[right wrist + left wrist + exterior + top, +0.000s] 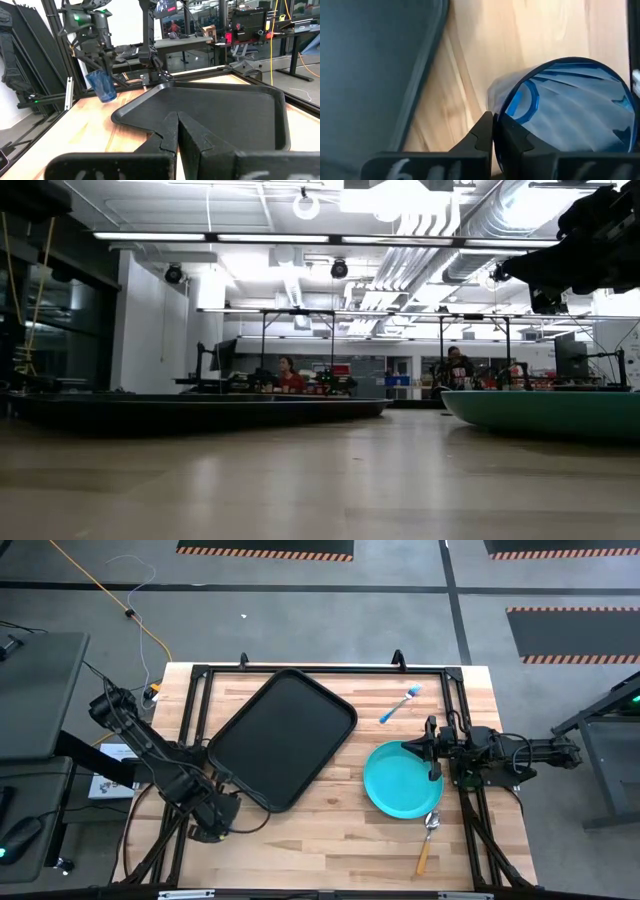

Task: Pick and place plate/cup/fork/spoon on tray
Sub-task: Adjust the blue glass

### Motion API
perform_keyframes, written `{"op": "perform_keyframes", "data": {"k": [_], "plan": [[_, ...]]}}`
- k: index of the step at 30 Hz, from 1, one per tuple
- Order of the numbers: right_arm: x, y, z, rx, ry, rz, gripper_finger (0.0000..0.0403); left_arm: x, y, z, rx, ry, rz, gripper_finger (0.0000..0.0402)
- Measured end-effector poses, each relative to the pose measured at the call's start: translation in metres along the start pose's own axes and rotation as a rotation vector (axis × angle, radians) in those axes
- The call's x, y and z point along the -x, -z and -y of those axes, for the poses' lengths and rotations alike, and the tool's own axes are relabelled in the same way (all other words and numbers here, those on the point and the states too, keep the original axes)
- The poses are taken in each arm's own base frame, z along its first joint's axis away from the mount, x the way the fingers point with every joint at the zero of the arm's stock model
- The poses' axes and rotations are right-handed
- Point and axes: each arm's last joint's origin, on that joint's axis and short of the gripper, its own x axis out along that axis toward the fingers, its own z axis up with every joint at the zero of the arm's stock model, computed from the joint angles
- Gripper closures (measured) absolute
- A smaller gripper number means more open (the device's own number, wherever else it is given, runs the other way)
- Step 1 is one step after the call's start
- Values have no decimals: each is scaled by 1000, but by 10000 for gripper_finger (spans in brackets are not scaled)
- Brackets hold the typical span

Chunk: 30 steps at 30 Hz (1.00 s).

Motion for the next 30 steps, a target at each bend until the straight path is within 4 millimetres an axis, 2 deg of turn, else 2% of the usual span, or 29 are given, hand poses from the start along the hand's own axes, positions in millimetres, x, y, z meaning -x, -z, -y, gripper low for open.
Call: {"op": "perform_keyframes", "data": {"k": [11,18,30], "plan": [[0,0,0,0,0,0,403,-20,13,-8,13,-37,-93,397],[0,0,0,0,0,0,403,-19,16,-10,51,-27,-61,396],[0,0,0,0,0,1,403,-18,18,-11,66,-36,-55,347]]}}
